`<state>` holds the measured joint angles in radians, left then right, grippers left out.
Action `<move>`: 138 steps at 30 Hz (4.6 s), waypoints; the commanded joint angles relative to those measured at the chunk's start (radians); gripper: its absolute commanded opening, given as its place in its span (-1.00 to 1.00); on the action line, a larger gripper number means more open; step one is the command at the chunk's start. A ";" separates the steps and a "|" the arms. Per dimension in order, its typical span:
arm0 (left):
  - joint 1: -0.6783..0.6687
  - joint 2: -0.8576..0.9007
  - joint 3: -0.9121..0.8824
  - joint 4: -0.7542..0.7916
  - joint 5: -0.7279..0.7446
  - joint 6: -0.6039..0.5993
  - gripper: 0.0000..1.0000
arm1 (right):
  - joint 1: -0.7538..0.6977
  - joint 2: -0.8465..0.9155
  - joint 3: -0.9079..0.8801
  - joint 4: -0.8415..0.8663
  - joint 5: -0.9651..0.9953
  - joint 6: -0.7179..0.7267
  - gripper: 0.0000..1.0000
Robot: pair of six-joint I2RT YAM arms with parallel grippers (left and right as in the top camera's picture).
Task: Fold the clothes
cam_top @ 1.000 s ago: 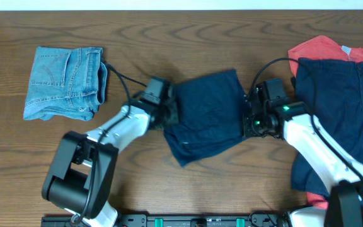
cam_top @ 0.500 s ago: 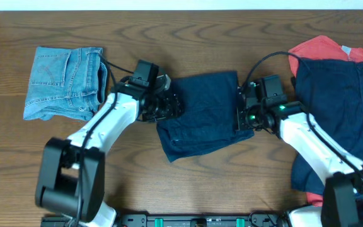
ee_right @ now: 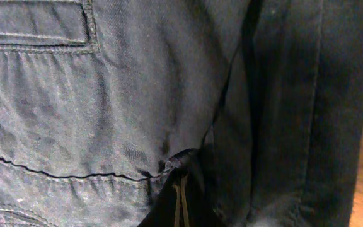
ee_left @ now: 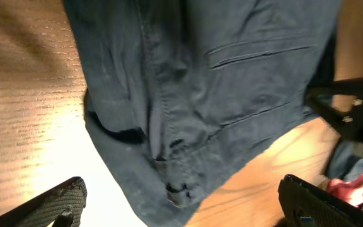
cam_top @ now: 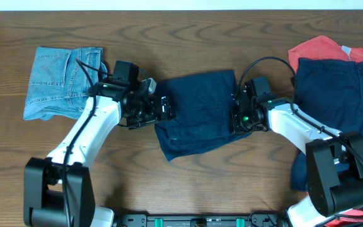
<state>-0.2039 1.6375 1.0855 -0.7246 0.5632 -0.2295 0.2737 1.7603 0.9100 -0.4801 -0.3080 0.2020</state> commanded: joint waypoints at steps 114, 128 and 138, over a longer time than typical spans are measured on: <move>0.847 -0.087 0.086 -0.008 -0.117 -0.257 0.64 | -0.004 -0.523 0.011 -0.279 0.064 0.037 -0.90; 0.713 0.010 0.084 0.499 -0.217 -0.053 -0.88 | -0.004 -0.523 0.011 -0.275 0.104 0.042 -0.92; 0.656 0.311 0.084 0.709 -0.217 0.011 -0.72 | -0.004 -0.523 0.011 -0.270 0.121 0.074 -0.91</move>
<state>0.4488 1.8847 1.1603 -0.0463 0.3607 -0.2520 0.2714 1.2446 0.9100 -0.7506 -0.2008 0.2577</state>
